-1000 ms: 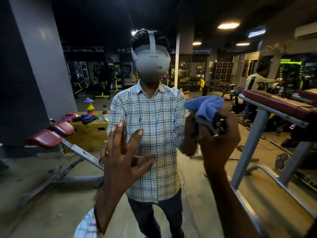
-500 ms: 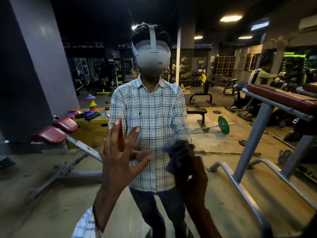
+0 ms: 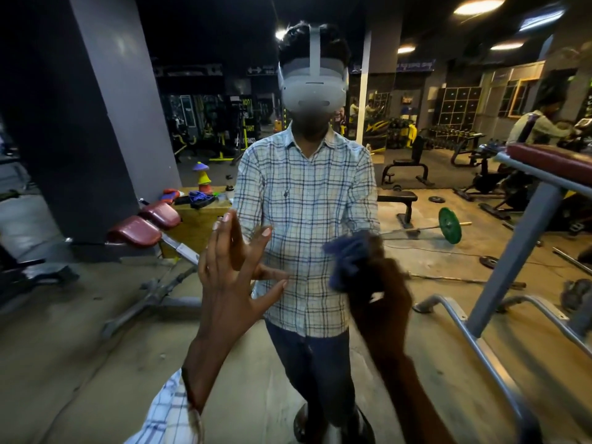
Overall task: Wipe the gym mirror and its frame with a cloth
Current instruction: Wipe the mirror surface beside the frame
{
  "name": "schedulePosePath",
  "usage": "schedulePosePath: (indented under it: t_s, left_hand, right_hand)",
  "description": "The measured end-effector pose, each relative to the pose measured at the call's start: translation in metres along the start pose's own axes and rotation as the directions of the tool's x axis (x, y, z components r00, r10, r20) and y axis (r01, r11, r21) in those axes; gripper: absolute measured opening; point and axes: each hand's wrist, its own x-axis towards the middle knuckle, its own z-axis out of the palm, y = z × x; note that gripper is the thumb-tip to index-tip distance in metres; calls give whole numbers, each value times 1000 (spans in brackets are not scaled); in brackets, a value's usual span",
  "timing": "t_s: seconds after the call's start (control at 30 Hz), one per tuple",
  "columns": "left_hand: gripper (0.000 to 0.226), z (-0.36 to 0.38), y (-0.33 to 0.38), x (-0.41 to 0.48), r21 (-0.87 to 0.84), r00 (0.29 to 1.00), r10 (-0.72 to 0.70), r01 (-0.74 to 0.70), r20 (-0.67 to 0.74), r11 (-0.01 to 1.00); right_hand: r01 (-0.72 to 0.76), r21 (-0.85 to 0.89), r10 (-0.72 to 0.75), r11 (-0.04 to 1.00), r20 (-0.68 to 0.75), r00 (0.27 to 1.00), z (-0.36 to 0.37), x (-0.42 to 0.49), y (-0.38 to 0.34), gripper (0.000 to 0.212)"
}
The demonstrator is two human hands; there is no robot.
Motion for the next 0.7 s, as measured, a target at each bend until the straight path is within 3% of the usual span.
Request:
schedulePosePath:
  t_s: [0.1, 0.17, 0.2, 0.27, 0.3, 0.33, 0.37, 0.43, 0.5, 0.53, 0.57, 0.63, 0.7]
  left_hand:
    - [88, -7, -9, -2, 23, 1000, 3, -3, 10, 1000]
    - [87, -9, -10, -3, 25, 1000, 7, -7, 8, 1000]
    - [86, -8, -9, -3, 24, 1000, 4, -4, 3, 1000]
    - [85, -8, -9, -3, 22, 1000, 3, -3, 3, 1000]
    - [84, -8, -10, -3, 21, 1000, 7, -7, 4, 1000]
    - [84, -8, -12, -2, 20, 1000, 14, -14, 7, 1000]
    - [84, -8, -14, -2, 22, 1000, 19, -19, 12, 1000]
    - [84, -9, -17, -3, 21, 1000, 21, -21, 23, 1000]
    - [85, -9, -17, -2, 13, 1000, 16, -16, 24, 1000]
    - [86, -9, -17, -2, 14, 1000, 11, -11, 26, 1000]
    - [86, -9, -16, -2, 15, 999, 8, -8, 31, 1000]
    - [88, -11, -18, -1, 10, 999, 21, -21, 41, 1000]
    - [89, -13, -24, -1, 15, 999, 36, -36, 41, 999]
  right_hand:
    - [-110, -83, 71, 990, -381, 922, -29, 30, 22, 23]
    - [-116, 1, 104, 993, -458, 883, -13, 33, 7, 26]
    - [-81, 34, 88, 996, -379, 921, 2, 29, -4, 23]
    - [16, -12, -16, 1000, -71, 997, 24, 20, -18, 31]
    - [86, -55, -82, 995, 77, 994, 23, 23, -17, 36]
    - [140, -69, -131, 988, 125, 983, 17, 34, -14, 36]
    - [169, -50, -166, 984, 70, 984, 8, 49, -13, 31]
    - [160, 5, -156, 987, -207, 966, -11, 84, -14, 19]
    - [116, 27, -90, 993, -465, 881, -10, 103, -23, 18]
    - [107, 61, -63, 992, -496, 866, 1, 103, -30, 17]
    - [120, 102, -65, 988, -432, 900, 16, 97, -39, 17]
    - [216, 45, -210, 975, -102, 972, 46, 78, -48, 27]
    - [351, -42, -339, 935, 173, 925, 50, 74, -47, 35]
